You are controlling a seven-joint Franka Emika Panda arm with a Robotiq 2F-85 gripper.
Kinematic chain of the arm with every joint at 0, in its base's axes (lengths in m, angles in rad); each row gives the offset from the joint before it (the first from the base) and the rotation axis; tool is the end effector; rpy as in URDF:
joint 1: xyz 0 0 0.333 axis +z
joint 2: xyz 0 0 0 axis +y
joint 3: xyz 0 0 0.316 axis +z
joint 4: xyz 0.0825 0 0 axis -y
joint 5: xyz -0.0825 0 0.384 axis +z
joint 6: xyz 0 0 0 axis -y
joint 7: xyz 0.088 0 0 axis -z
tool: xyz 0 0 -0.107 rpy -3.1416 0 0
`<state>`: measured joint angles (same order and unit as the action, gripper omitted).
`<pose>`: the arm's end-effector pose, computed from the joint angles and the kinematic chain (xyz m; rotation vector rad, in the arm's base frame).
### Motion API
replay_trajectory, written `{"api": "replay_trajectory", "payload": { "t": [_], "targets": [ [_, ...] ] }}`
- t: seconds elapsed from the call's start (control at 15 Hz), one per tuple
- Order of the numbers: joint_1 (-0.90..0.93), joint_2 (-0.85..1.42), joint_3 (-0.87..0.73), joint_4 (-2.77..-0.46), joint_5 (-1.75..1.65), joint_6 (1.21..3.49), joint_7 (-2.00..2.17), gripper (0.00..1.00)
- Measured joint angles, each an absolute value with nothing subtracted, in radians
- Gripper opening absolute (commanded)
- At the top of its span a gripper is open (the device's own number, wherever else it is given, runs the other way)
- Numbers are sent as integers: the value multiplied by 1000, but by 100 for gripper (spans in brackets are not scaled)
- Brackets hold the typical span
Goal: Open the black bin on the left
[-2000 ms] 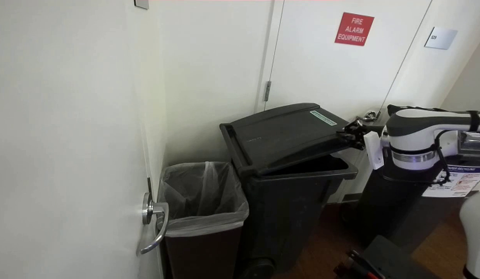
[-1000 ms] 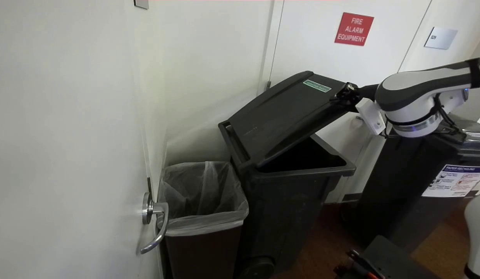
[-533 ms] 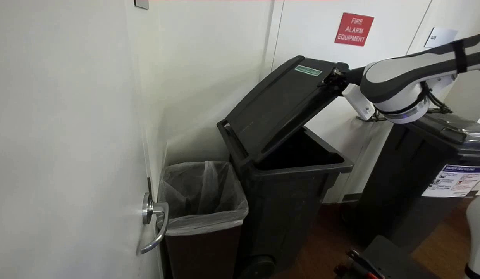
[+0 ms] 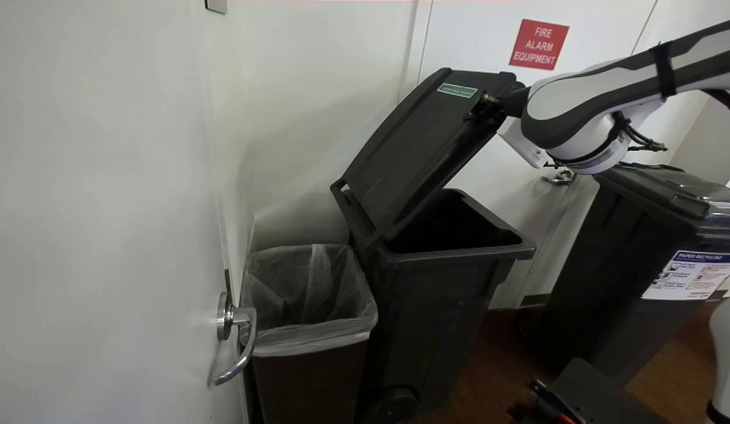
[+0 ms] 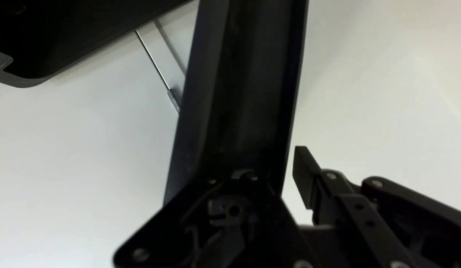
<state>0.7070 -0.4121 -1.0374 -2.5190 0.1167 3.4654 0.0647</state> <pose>0.4448 -0.2080 0.4878 -2.3013 0.8698 -1.6132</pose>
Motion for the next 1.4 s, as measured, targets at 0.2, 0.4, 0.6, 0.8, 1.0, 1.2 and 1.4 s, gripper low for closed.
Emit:
{"api": "replay_trajectory", "payload": {
  "t": [0.2,0.4,0.6,0.8,1.0,1.2,1.4],
  "targets": [
    [707,-401,-1035,-2518,121,3465,65,22],
    [707,-401,-1035,-2518,121,3465,65,6],
    [676,-406,-1035,-2533,121,3463,64,6],
    [616,-387,-985,-2539,124,3449,64,6],
    [541,-347,-877,-2529,147,3451,64,6],
    [466,-314,-765,-2513,173,3452,64,6],
    [399,-285,-670,-2495,191,3452,63,6]
  ]
}}
